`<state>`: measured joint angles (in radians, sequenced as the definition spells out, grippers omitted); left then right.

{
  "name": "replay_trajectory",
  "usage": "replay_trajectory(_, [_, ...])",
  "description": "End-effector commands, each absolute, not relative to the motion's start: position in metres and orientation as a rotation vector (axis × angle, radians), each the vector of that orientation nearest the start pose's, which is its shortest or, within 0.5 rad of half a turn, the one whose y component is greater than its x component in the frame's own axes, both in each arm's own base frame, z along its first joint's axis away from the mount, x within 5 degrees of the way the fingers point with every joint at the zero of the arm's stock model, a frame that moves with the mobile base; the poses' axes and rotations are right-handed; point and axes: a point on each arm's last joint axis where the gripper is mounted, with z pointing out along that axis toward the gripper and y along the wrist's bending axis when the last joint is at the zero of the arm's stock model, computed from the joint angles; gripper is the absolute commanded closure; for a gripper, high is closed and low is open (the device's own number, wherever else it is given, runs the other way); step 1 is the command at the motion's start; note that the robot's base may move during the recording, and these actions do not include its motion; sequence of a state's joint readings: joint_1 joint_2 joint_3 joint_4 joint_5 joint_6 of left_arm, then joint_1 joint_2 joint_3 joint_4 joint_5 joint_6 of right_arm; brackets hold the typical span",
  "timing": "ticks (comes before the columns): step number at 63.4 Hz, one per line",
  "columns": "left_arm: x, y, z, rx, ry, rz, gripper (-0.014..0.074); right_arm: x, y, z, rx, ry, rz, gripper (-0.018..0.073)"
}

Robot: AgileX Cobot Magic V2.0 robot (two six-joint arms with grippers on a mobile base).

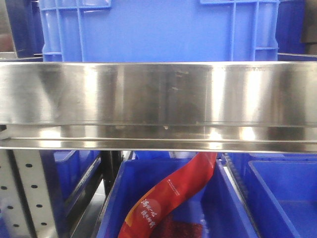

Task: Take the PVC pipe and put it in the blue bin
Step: 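Position both held pipe pieces above an open blue bin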

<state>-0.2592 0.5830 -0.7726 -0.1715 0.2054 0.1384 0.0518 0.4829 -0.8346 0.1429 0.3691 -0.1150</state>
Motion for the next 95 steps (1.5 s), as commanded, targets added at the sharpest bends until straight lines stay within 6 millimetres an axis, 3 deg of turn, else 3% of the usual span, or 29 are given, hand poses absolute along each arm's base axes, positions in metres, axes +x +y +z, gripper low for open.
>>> replay_trajectory(1, [0.106,-0.031,0.41,0.196,1.462,-0.263,0.0707,0.074,0.008,0.425,-0.067,1.46,0.089,0.072])
replay_trajectory(71, [0.105,-0.031,0.412,0.192,1.445,-0.262,0.0707,0.073,0.008,0.431,-0.046,1.397,0.111,0.072])
replay_trajectory(77, [0.103,-0.032,0.418,0.193,1.463,-0.281,0.0707,0.072,0.009,0.43,-0.052,1.428,0.114,0.072])
replay_trajectory(88, [0.103,-0.035,0.454,0.248,1.551,-0.283,0.0707,0.071,0.012,0.448,-0.09,1.561,0.129,0.072])
replay_trajectory(95, [0.12,-0.04,0.468,0.28,1.625,-0.264,0.0707,0.084,0.015,0.459,-0.112,1.686,0.153,0.072])
